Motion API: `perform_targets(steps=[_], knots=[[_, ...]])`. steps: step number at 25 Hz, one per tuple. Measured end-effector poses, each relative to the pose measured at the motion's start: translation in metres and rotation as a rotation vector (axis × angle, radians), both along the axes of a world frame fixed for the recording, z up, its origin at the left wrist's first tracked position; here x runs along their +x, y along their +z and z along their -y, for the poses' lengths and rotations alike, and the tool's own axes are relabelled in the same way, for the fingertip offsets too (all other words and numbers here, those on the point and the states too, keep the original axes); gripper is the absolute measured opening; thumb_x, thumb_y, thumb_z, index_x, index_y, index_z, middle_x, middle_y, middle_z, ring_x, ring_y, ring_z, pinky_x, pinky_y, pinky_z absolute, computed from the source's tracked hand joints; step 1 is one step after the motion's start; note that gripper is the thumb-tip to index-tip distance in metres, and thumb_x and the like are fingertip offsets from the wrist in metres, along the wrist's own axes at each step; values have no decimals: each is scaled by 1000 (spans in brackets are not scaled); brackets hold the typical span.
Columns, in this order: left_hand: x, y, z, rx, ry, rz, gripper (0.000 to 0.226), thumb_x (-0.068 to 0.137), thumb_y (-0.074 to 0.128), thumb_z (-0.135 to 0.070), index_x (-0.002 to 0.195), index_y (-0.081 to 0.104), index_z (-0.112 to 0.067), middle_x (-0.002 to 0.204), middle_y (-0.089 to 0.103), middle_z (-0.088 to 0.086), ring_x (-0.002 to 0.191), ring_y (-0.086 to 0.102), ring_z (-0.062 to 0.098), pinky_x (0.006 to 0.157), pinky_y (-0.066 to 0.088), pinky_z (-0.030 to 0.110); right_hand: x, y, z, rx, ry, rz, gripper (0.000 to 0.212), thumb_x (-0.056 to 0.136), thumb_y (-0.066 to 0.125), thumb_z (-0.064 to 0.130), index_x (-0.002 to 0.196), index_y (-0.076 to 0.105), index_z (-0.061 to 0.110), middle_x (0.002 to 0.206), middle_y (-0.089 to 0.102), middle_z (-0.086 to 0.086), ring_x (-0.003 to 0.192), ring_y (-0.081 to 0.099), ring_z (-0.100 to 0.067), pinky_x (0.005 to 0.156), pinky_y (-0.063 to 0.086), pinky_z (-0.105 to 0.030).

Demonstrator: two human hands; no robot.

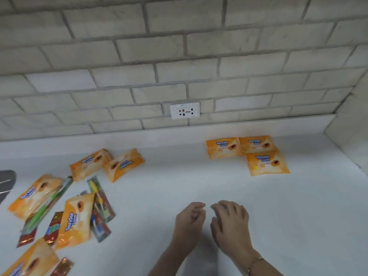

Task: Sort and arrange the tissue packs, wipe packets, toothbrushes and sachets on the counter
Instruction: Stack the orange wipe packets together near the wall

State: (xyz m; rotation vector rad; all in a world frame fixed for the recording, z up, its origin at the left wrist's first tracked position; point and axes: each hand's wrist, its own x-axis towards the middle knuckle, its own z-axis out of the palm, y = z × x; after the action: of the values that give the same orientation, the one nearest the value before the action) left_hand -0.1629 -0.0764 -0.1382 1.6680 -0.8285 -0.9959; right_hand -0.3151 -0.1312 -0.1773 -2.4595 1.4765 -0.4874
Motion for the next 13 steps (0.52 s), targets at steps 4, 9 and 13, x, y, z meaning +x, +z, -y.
perform_targets(steps=[4, 9, 13], knots=[[59, 7, -50, -16, 77, 50, 16, 96, 64, -12, 96, 73, -25, 66, 63, -15, 62, 53, 6, 65, 45, 22, 55, 9, -36, 47, 134, 45, 32, 86, 60, 33, 117, 61, 38, 122, 57, 15, 118, 49, -15, 105, 41, -47], [135, 14, -128, -1, 231, 232, 18, 95, 66, -16, 99, 74, -31, 83, 73, -15, 78, 68, 3, 68, 53, 18, 121, 28, -73, 78, 293, 148, 32, 85, 60, 30, 116, 64, 35, 119, 59, 18, 117, 50, -13, 99, 42, -34], [195, 15, -175, 3, 373, 474, 20, 91, 69, -7, 95, 73, -26, 94, 73, -17, 87, 68, 8, 72, 55, 24, 180, 35, -100, 120, 425, 148, 37, 87, 49, 37, 120, 64, 31, 119, 61, 13, 117, 51, -15, 94, 46, -35]])
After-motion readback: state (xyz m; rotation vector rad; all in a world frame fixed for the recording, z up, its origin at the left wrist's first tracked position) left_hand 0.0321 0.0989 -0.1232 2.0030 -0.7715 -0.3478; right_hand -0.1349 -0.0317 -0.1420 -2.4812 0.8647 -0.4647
